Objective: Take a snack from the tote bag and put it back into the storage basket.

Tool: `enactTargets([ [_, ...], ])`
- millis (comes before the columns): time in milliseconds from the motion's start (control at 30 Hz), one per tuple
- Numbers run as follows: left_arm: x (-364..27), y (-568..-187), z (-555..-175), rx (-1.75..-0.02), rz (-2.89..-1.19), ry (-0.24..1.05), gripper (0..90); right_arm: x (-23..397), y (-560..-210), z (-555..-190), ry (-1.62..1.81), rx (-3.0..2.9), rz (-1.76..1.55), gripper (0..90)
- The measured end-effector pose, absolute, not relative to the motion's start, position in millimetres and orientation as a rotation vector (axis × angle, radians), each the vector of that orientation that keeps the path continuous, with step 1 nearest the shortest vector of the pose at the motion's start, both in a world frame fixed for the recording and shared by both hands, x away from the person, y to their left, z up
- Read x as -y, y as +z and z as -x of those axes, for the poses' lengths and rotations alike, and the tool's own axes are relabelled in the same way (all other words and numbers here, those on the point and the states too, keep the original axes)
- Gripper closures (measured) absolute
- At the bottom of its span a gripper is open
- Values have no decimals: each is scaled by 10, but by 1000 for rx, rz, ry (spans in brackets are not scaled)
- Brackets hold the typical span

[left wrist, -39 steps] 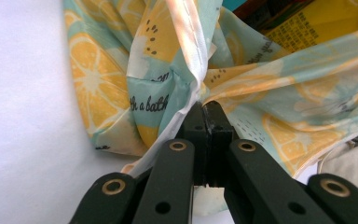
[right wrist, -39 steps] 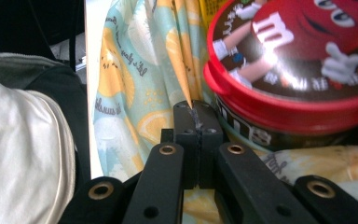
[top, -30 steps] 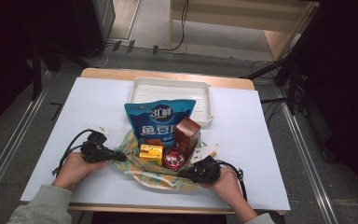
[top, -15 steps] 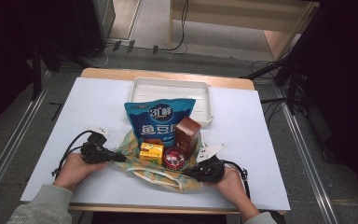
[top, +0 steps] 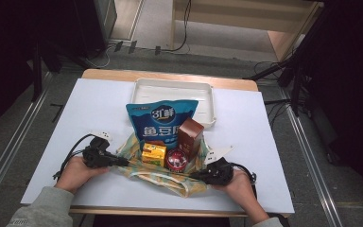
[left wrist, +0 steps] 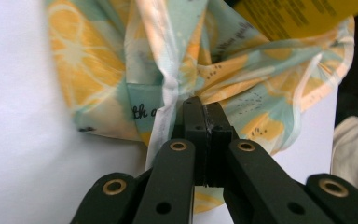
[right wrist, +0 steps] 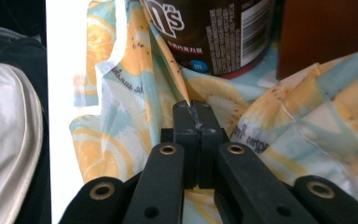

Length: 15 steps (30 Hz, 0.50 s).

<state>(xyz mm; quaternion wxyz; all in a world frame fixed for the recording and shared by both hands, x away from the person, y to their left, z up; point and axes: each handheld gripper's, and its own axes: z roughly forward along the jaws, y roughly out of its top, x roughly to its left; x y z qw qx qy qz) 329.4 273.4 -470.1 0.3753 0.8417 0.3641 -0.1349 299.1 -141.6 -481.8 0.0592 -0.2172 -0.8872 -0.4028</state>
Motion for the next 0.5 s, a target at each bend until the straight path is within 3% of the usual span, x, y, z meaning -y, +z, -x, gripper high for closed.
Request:
enactTargets([
  [200,-2710,-4660,-3282,-918,-2151,-332,868,1430,-4791,-3005,-1206,2689,642,862],
  [233,-2714,-4623,-3266,-908,-2129,-322,769,1444,-4763,-3009,-1204,2676,640,820],
  [500,-2674,-4483,-3211,-859,-2124,-286,605,1487,-4606,-2990,-1272,2646,659,625],
])
